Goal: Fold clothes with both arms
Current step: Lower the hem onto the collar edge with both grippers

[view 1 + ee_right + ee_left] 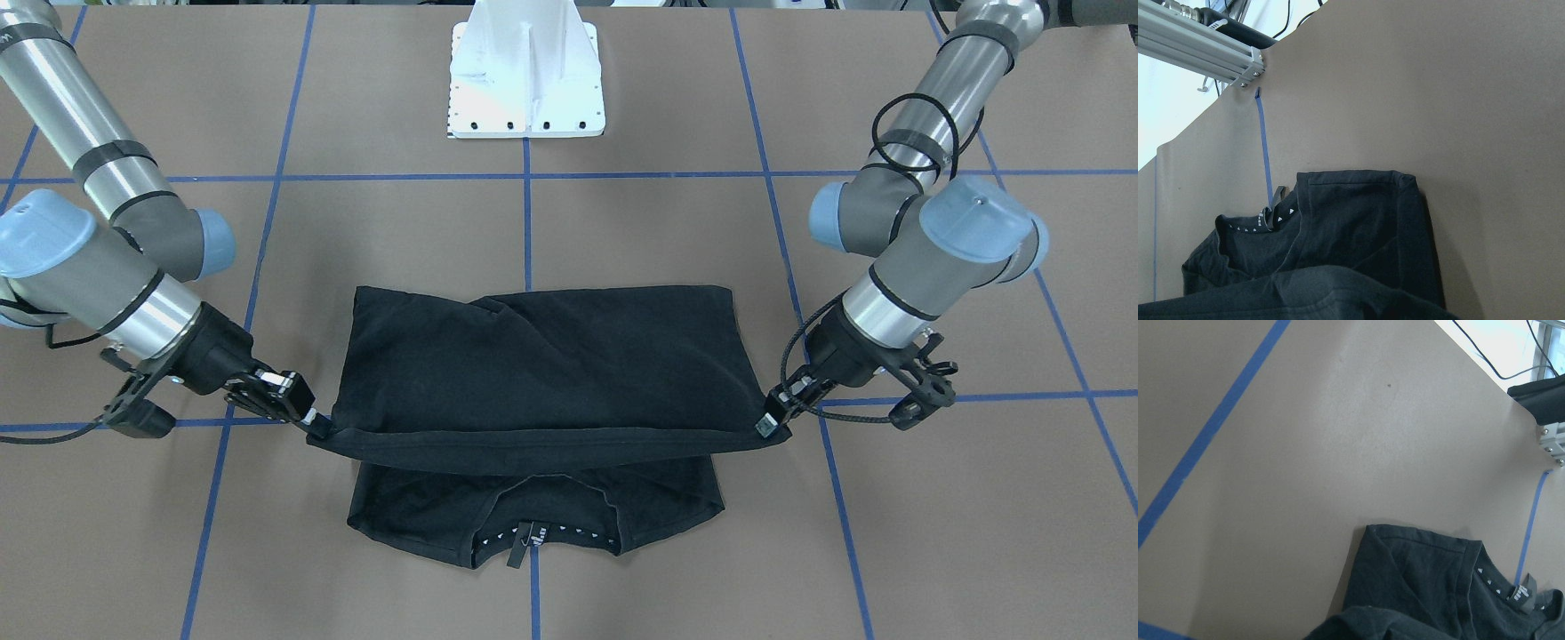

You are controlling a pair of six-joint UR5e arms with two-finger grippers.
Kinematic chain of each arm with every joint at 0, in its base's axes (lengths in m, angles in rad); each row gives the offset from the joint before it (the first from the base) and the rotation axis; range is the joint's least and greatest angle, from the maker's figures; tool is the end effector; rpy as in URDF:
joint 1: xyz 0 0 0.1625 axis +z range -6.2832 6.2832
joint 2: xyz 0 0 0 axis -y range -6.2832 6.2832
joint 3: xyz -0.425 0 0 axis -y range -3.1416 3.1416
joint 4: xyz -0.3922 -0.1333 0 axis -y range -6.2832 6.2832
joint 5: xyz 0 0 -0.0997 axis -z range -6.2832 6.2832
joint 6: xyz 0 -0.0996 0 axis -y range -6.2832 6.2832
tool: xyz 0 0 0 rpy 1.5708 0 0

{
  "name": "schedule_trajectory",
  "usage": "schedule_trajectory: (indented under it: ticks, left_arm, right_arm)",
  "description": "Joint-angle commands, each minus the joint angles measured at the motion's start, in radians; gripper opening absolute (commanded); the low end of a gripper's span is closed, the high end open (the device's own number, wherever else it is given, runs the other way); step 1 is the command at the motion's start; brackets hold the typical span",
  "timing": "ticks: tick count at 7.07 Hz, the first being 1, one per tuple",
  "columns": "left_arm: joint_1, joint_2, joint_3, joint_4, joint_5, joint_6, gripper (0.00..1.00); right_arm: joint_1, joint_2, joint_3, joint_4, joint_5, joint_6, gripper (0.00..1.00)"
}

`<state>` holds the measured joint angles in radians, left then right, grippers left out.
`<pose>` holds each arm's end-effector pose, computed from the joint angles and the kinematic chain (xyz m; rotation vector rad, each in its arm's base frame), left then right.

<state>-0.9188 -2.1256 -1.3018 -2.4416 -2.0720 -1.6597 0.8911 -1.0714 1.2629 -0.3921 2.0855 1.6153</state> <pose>0.3691 -0.6244 0.3571 0.0507 1.2300 -0.5908 -0.3703 -0.5923 0.3805 0.1571 -1.4009 0.4253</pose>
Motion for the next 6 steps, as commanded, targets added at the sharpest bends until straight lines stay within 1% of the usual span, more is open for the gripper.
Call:
schedule_trajectory:
  ticks: [1, 4, 6]
  left_arm:
    - [0.015, -0.016, 0.056, -0.034, 0.027, 0.000, 0.00]
    - [0.017, -0.008, 0.107, -0.053, 0.029, 0.005, 0.00]
    - [0.015, -0.010, 0.121, -0.063, 0.033, 0.005, 0.00]
  right_arm:
    - [-0.015, -0.001, -0.010, 0.001, -0.027, -0.002, 0.00]
    - [0.006, -0.009, -0.013, -0.001, -0.030, 0.002, 0.00]
    - [0.009, -0.007, -0.043, -0.001, -0.071, 0.000, 0.00]
